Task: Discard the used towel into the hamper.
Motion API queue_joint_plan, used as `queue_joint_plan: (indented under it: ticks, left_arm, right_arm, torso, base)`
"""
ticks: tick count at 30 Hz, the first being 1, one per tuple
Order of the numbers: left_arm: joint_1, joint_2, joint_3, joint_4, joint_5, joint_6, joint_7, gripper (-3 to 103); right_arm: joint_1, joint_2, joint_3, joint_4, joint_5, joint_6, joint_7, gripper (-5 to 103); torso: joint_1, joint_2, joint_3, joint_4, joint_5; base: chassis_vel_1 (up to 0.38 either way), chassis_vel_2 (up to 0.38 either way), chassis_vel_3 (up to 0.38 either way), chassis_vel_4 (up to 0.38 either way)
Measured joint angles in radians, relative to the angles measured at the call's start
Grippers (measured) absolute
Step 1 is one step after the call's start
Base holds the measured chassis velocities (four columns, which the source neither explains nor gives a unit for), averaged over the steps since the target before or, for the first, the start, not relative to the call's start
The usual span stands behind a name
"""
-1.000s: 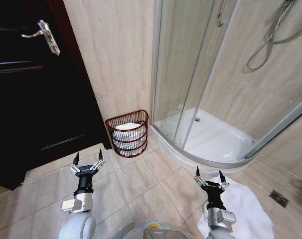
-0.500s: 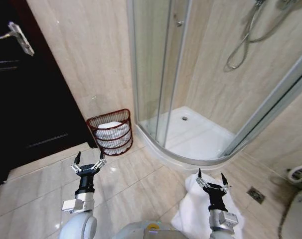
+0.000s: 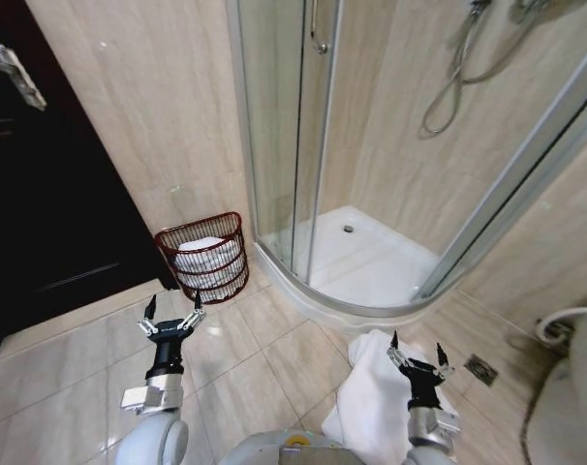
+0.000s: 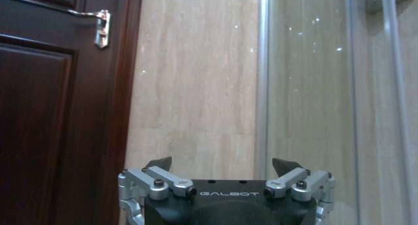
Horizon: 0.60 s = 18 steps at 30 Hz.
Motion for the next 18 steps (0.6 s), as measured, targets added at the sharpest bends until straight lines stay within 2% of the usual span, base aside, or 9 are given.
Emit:
queue_joint_plan:
  ticks: [6,9,12,14,16,18]
  left_arm:
    - [0.003,0.002,0.003,0.001,-0.002,-0.02,0.002,100]
    - [0.002,-0.001,0.009,0.001,-0.003,-0.029,0.001,100]
    - [0.005,-0.014,0.023,-0.002,0.012,-0.029,0.005,100]
    - [0.006,-0.014,0.024,-0.002,0.013,-0.029,0.005,100]
    - [0.014,-0.013,0.025,-0.002,0.017,-0.034,0.007,100]
    - [0.015,-0.012,0.023,0.001,0.017,-0.037,0.007,100]
  right_arm:
    - [0.016,-0.004,0.025,-0.061,0.04,-0.003,0.004,100]
    - [0.03,0.002,0.03,-0.089,0.074,-0.041,0.009,100]
    - [0.037,-0.024,0.031,-0.125,0.161,-0.057,-0.046,100]
    - [0.038,-0.026,0.032,-0.132,0.162,-0.055,-0.056,100]
    - [0.05,-0.03,0.049,-0.189,0.155,-0.032,-0.142,100]
    - [0.053,-0.034,0.051,-0.208,0.16,-0.024,-0.166,100]
  torso:
    - [0.0,0.0,0.0,-0.0003,0.0003]
    - [0.0,0.0,0.0,0.0001,0.0006]
    - [0.0,0.001,0.0,0.0003,0.0001]
    - [0.0,0.001,0.0,0.0003,0.0001]
    - [0.0,0.001,0.0,0.0001,0.0003]
    - [0.0,0.001,0.001,0.0,0.0004]
  base:
    - [-0.081,-0.052,-0.018,-0.038]
    - [-0.024,-0.01,-0.002,0.002]
    - [0.0,0.0,0.0,0.0]
    - [0.0,0.0,0.0,0.0]
    - [0.0,0.0,0.0,0.0]
    - [0.0,0.0,0.0,0.0]
